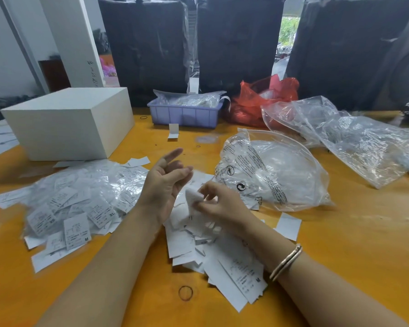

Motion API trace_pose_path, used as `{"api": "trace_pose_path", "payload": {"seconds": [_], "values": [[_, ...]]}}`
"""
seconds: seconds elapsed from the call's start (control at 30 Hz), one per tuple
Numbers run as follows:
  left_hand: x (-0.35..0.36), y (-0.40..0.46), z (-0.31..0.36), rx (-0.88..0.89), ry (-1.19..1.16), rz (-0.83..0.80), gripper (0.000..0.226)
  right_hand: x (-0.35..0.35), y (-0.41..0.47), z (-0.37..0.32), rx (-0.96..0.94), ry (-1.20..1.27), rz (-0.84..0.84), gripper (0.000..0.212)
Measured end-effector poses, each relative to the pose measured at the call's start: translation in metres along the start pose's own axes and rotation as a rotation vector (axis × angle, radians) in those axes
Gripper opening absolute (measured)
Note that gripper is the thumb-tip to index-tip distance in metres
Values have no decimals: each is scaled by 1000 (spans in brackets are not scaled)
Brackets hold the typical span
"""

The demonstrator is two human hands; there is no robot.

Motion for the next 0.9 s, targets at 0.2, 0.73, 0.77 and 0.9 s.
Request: {"api": "trace_pose_path", "payload": {"seconds": [0.2, 0.73, 0.77, 0.9], "values": [[0, 0, -3, -23, 13, -17, 40, -26, 2, 16, 53, 508, 312, 40], [12, -12, -5, -171, 328, -264, 37, -38, 0, 10, -188, 228, 217, 16], [12, -12, -4, -165, 384, -256, 35, -39, 0, 8, -225, 162, 209, 17], [12, -14, -4, -111, 543, -197, 25, -41, 0, 5, -292, 97, 229, 14]]}}
Point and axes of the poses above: each hand's wrist, its own y-axis towards the middle knuckle, its own x-axis out of the palm, z = x × y, the point moved 3 cm from there along y, towards the middle knuckle, and after that the axes turned 1 degree about -x, right-handed, at the moved point
